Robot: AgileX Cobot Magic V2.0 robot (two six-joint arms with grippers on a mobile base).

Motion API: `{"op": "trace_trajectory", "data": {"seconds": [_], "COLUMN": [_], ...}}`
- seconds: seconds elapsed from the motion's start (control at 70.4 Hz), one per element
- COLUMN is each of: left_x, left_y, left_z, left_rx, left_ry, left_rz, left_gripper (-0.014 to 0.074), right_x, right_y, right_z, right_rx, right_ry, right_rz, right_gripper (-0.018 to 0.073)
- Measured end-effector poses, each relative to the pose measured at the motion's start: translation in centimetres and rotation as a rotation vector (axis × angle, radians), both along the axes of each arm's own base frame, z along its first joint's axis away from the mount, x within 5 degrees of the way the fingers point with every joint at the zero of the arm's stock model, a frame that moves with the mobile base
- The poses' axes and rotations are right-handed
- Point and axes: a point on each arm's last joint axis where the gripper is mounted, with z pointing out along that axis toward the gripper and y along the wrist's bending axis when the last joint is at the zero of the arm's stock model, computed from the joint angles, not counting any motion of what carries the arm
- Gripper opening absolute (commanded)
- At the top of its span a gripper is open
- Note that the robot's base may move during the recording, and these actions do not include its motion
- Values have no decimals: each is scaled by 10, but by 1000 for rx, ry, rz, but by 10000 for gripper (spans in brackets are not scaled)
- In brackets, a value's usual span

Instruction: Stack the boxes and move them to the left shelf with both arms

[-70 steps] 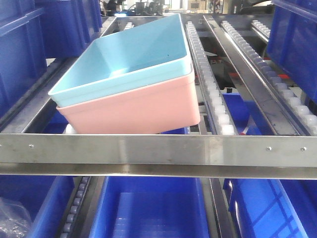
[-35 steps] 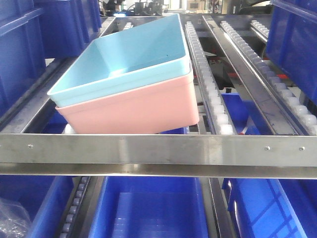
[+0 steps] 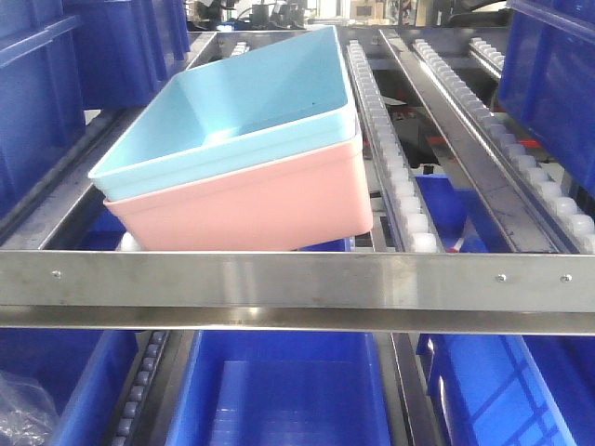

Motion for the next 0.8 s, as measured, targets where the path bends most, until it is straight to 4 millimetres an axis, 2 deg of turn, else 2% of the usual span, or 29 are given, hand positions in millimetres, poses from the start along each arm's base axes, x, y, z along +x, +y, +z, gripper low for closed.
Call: {"op": "trace_trajectory", "data": {"seconds": [0.085, 0.227, 0.795], "left_x": [0, 0, 0], "left_y": [0, 0, 0], "left_z": [0, 0, 0], "left_rx": [0, 0, 0], "left_ry": [0, 0, 0], "left_rz": [0, 0, 0], "left_gripper": [-8, -8, -8], "right_x": [-8, -17, -18], "right_y": [-1, -1, -1], "right_z": [-12, -13, -15], "right_rx": [0, 2, 6], "right_ry": [-40, -108, -91], "right_rz": [-8, -11, -11], "right_gripper": [36, 36, 36]}}
